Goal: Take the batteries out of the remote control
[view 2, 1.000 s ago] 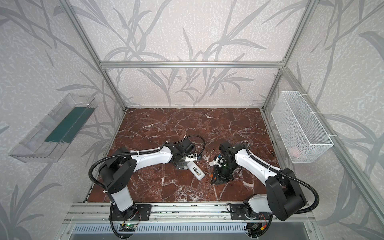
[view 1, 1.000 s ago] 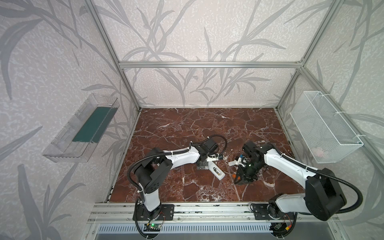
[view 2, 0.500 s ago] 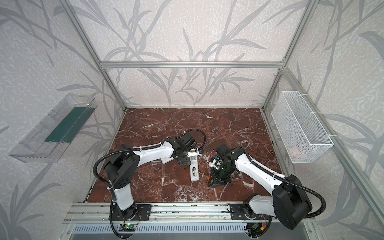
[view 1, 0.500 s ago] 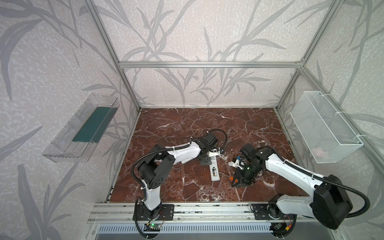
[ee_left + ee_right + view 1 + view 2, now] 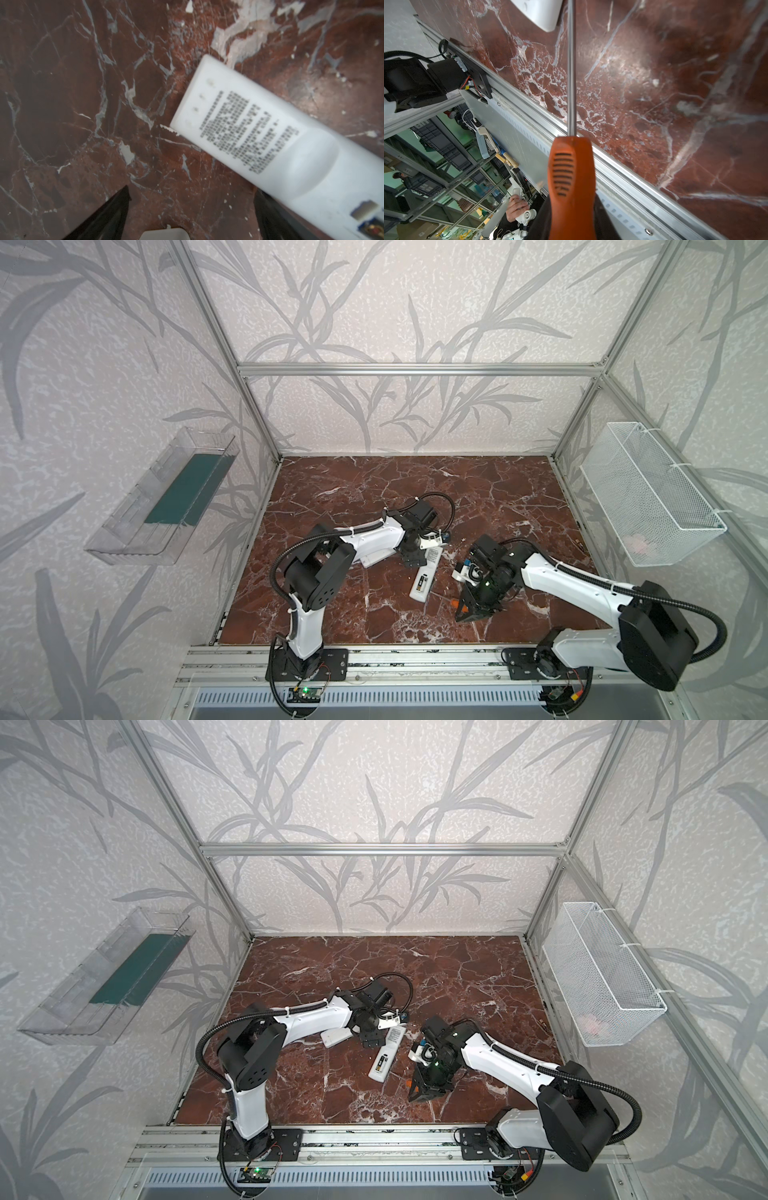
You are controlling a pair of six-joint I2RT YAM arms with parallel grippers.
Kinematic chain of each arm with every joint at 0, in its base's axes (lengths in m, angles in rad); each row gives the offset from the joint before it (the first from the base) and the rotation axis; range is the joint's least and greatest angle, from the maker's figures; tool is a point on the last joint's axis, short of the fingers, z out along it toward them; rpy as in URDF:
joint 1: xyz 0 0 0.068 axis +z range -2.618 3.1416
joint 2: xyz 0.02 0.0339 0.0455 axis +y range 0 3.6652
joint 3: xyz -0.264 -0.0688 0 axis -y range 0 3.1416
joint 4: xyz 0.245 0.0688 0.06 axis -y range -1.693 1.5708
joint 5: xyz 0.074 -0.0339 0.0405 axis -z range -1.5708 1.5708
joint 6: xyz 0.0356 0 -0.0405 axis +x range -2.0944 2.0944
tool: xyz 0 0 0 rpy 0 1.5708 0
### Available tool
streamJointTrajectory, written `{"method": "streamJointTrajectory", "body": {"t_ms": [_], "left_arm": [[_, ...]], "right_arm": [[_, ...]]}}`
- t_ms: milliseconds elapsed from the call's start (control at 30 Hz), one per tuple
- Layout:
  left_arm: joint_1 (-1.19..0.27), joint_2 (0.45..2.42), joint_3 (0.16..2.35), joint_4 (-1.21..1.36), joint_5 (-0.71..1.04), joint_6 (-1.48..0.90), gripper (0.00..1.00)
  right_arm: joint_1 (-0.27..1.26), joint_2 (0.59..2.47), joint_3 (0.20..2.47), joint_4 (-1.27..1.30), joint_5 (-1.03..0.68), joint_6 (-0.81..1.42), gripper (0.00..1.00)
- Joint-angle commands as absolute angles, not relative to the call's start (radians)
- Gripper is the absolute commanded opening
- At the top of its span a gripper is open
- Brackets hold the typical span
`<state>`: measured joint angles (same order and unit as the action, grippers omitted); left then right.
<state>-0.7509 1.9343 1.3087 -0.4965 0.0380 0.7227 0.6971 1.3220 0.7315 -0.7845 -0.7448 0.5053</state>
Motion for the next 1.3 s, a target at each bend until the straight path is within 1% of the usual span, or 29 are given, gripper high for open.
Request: {"method": "streamJointTrajectory", "body": {"t_ms": [0,167,267,367,667,900,1033,1267], "left_arm": [[-0.754,1.954,1.369,-0.531,0.095,0.710,0.94],[-0.750,1.923,1.377,-0.560,0.071,0.682,0.93],[-0.741,1.840,1.341,-0.571,0.048,0.647,0.93],[-0.717,1.729,1.298,-0.568,0.058,0.553,0.93],[-0.609,1.391,1.061,-0.490,0.182,0.162,0.91],[-0.532,1.186,0.882,-0.392,0.251,-0.025,0.89],[-0.510,1.130,0.830,-0.386,0.266,-0.052,0.88],[-0.500,1.115,0.808,-0.388,0.279,-0.064,0.87]], "right_arm": [[0.724,1.331,0.736,-0.749,-0.753,0.544,0.00],[0.724,1.299,0.765,-0.860,-0.690,0.499,0.00],[0.724,1.248,0.792,-0.900,-0.706,0.492,0.00],[0.724,1.221,0.831,-0.917,-0.734,0.487,0.00],[0.724,1.335,0.894,-0.916,-0.776,0.427,0.00],[0.722,1.413,0.887,-0.905,-0.770,0.402,0.00],[0.717,1.451,0.896,-0.914,-0.764,0.390,0.00],[0.713,1.509,0.933,-0.942,-0.735,0.379,0.00]]}}
